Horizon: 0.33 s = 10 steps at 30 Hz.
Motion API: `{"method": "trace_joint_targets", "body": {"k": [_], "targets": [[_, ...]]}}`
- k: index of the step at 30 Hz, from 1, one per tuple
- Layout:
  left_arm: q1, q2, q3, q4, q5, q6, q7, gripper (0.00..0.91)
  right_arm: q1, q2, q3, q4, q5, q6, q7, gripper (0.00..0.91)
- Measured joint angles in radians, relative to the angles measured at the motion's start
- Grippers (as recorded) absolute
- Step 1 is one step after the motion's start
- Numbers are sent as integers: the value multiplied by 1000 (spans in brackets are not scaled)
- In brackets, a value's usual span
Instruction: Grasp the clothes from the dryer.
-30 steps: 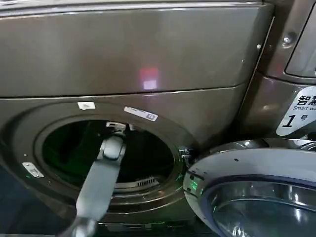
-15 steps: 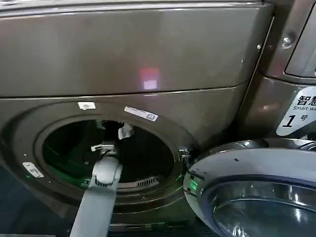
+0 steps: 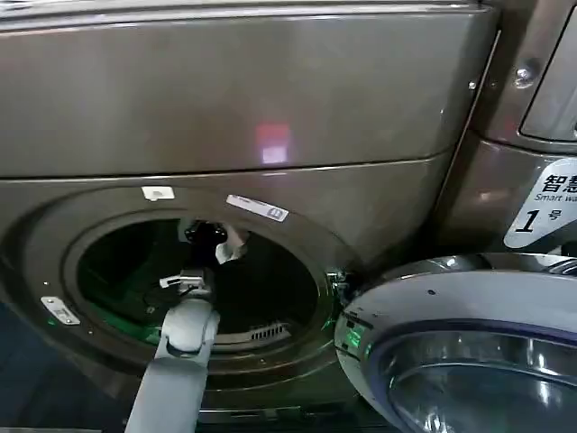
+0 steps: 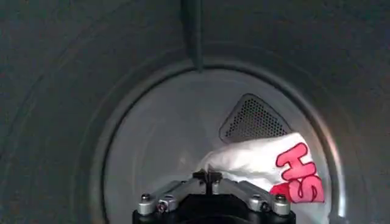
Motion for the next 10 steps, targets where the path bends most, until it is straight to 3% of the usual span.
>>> {"method": "trace_joint_targets", "body": {"k": [10], "targets": [[4, -5, 4, -19, -14, 15, 26, 0, -4, -8, 6, -3, -19, -3, -6, 907]]}}
